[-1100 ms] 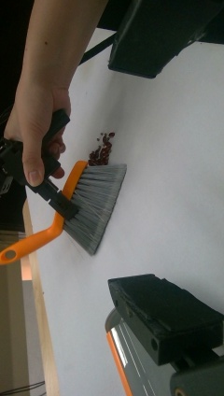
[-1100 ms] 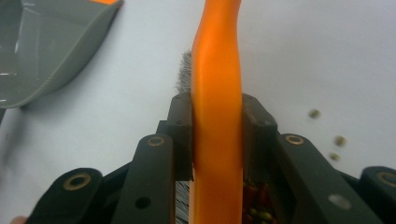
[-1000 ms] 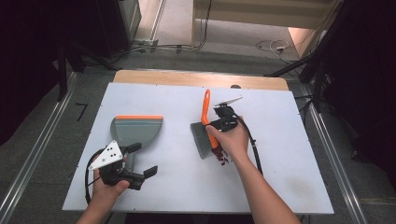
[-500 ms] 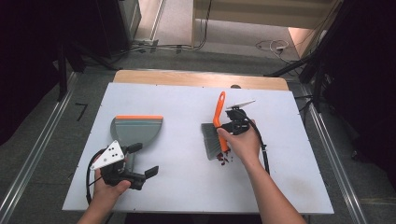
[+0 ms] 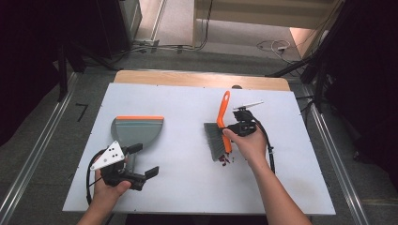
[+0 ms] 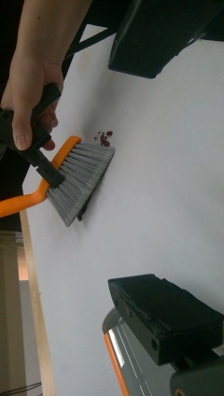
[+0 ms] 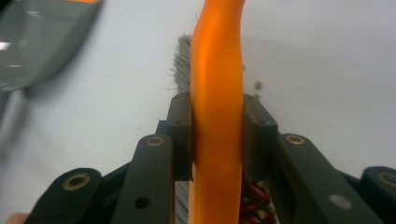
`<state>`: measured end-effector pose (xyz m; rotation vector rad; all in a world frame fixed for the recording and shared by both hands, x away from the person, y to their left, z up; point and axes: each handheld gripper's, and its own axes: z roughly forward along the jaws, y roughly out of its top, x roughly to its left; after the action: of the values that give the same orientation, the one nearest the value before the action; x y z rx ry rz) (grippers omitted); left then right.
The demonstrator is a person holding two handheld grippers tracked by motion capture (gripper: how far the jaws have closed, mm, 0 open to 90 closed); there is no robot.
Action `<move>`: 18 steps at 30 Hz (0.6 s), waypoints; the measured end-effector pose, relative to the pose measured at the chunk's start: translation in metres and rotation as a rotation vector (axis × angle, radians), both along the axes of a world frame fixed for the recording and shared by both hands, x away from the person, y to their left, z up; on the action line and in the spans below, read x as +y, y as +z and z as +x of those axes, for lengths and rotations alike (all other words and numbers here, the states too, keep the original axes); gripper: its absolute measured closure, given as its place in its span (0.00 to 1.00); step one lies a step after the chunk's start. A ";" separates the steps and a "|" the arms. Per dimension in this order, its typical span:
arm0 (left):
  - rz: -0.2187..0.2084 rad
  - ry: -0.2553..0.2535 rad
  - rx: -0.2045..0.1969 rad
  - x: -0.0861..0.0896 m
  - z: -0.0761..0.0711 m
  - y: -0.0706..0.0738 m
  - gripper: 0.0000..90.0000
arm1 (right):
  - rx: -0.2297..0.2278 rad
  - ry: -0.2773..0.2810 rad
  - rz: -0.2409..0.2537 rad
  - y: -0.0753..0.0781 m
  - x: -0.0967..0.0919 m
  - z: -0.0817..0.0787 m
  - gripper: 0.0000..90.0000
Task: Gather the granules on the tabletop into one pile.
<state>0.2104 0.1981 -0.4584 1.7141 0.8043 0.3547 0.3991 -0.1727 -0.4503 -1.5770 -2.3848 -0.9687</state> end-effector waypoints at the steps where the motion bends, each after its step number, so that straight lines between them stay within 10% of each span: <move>1: -0.001 0.000 -0.001 0.000 0.000 0.000 0.01 | -0.006 0.002 0.009 0.003 -0.001 -0.001 0.76; 8: -0.001 0.003 0.002 0.000 0.001 -0.001 0.01 | -0.078 0.096 0.046 0.035 -0.001 -0.010 0.76; 13: -0.008 0.006 -0.001 0.001 0.001 0.000 0.01 | -0.223 0.320 -0.096 0.063 0.002 -0.029 0.76; 18: -0.008 0.007 0.002 0.001 0.001 0.000 0.01 | -0.274 0.530 -0.248 0.064 0.002 -0.048 0.76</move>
<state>0.2116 0.1989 -0.4589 1.7046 0.8124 0.3539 0.3507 -0.1708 -0.3866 -0.8112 -2.9770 -0.8379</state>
